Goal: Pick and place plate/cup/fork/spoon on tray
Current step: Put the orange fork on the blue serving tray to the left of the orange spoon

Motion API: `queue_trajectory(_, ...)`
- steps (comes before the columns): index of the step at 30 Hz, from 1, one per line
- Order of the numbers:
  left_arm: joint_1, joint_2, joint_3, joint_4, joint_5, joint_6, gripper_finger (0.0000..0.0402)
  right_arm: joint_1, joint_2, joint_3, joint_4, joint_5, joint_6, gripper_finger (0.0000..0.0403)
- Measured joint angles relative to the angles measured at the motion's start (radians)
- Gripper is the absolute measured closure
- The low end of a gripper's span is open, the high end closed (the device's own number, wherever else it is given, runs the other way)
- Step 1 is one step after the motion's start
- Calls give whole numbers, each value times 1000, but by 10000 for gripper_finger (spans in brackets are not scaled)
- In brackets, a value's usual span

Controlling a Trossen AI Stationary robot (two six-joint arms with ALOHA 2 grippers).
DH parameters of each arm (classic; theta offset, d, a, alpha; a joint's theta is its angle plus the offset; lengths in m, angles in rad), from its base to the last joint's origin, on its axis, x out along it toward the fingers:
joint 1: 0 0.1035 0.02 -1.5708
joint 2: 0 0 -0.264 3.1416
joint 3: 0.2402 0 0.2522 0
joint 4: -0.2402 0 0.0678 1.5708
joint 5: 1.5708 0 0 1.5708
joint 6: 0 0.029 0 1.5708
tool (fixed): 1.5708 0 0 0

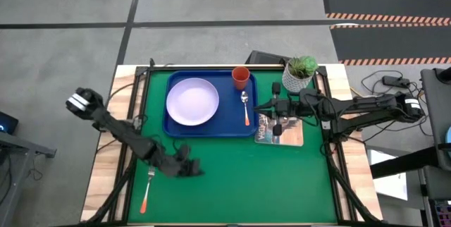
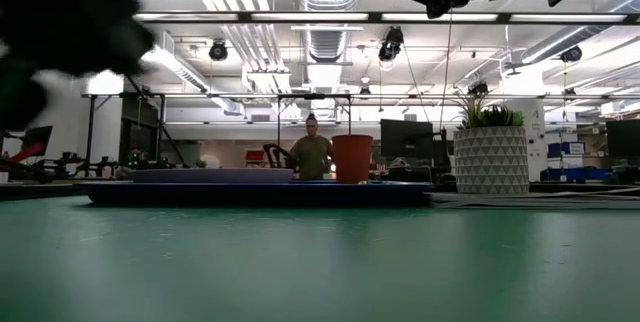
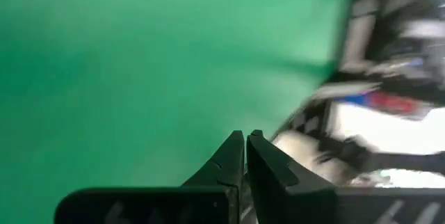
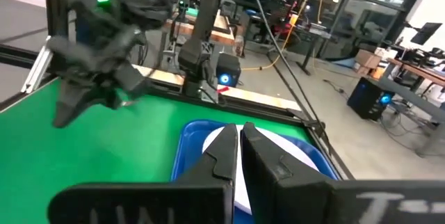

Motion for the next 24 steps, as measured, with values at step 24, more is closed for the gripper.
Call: queue_trajectory(24,-237,25,220,-1051,477,-295,402,0,-2,0,-3,0,5,394)
